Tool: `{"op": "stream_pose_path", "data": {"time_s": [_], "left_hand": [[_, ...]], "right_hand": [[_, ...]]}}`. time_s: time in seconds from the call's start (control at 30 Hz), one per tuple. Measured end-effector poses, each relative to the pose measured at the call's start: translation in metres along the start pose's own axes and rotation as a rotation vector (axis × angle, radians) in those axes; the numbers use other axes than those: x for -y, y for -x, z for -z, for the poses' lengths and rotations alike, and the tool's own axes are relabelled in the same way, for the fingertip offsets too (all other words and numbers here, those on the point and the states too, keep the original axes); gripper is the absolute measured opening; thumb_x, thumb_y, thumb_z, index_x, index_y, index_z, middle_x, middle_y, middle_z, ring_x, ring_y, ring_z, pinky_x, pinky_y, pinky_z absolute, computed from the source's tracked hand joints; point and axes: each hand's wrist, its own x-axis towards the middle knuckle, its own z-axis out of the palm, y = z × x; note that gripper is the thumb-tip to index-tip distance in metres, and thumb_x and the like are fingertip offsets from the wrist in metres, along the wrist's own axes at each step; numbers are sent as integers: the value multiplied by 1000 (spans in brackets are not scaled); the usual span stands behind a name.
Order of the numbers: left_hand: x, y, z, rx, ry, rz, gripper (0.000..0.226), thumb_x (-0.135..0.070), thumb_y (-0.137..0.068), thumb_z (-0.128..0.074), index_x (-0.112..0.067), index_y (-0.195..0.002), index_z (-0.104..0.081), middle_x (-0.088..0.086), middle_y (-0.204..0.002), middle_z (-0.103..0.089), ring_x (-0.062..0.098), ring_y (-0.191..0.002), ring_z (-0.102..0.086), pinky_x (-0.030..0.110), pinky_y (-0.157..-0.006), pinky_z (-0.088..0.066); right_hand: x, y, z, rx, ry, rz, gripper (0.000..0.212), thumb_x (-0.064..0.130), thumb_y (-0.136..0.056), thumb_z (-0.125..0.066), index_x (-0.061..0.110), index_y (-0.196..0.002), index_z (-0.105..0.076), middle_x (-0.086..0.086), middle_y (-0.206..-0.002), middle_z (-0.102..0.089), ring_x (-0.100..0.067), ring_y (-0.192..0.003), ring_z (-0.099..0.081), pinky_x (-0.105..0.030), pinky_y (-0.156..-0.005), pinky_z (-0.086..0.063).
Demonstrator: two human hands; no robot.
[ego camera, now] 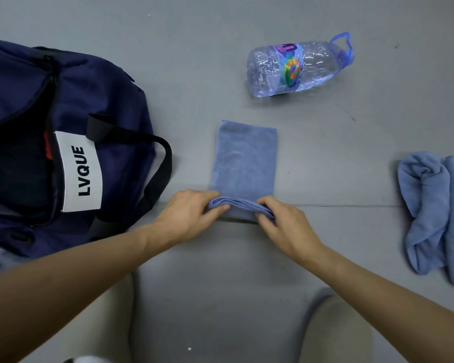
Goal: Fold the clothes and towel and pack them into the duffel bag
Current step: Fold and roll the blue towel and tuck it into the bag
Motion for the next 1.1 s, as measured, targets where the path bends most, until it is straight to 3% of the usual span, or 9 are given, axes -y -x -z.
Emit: {"op": "stream_pose_path", "data": {"time_s": [0.2,0.3,0.43,0.5,0.57,0.67,0.77,0.9,1.1], "left_hand": [[1,-3,4,49,106,143,15,-47,-96,-57,-32,-101,-56,-7,-66,-57,22,-72,-59,35,-65,-40],[-3,-9,3,13,38,110,32,-40,-99,-54,-32,-130,-49,-5,-73,-57,31,-84,-62,36,-72,-43],[-1,-9,-3,-38,-53,19,32,-36,-98,-52,-34,-130,-45,-4,-114,-64,31,-93,-65,40,-78,-50],[-1,-10,-4,-58,-100,-20,30,-37,-96,-54,-34,-126,-47,-4,-116,-58,32,-88,-65,42,-72,-53],[2,-13,-1,-112,-179,-80,32,-34,-93,-59,-29,-125,-52,-2,-118,-56,32,-87,-64,41,-68,-53],[9,-15,-1,-258,-373,-359,34,-13,-88,-67,-18,-122,-63,8,-125,-60,34,-105,-59,44,-83,-49],[13,-6,-11,-230,-443,-572,37,-12,-91,-59,-13,-128,-64,9,-132,-61,33,-125,-54,43,-101,-42],[23,7,-18,-13,-468,-437,70,-48,-91,-61,-12,-149,-46,4,-153,-47,30,-145,-39,47,-115,-35],[25,3,-23,-10,-342,-372,76,-29,-84,-78,-13,-149,-42,6,-153,-46,32,-140,-45,49,-109,-44]], "right_hand": [[-5,-12,4,-43,-201,-252,10,40,-93,-64,31,-97,-67,11,-78,-68,-9,-76,-62,-27,-69,-41],[-4,-21,3,-100,-199,-234,20,39,-93,-65,31,-112,-64,12,-83,-65,-13,-78,-61,-29,-73,-44],[-4,-25,4,-273,212,224,41,31,-97,-57,18,-135,-57,-6,-136,-57,-27,-119,-56,-39,-98,-46],[-9,-21,-6,-218,486,470,50,39,-96,-54,15,-139,-56,-12,-149,-49,-32,-136,-46,-45,-109,-40],[-13,-14,-21,-53,633,497,69,50,-91,-60,13,-148,-46,-10,-156,-41,-31,-146,-35,-50,-118,-31],[-23,-9,-30,46,677,414,89,54,-85,-67,12,-155,-33,-7,-162,-32,-28,-150,-29,-53,-119,-27],[-27,-13,-26,-6,622,448,84,43,-84,-73,12,-154,-37,-5,-160,-36,-26,-147,-35,-49,-117,-32],[-30,-17,-26,-6,555,441,79,36,-85,-72,14,-153,-38,-4,-159,-37,-24,-145,-37,-47,-116,-33],[-19,-29,-12,32,452,377,60,31,-84,-49,21,-143,-53,-2,-149,-52,-23,-134,-51,-45,-115,-33]]}}
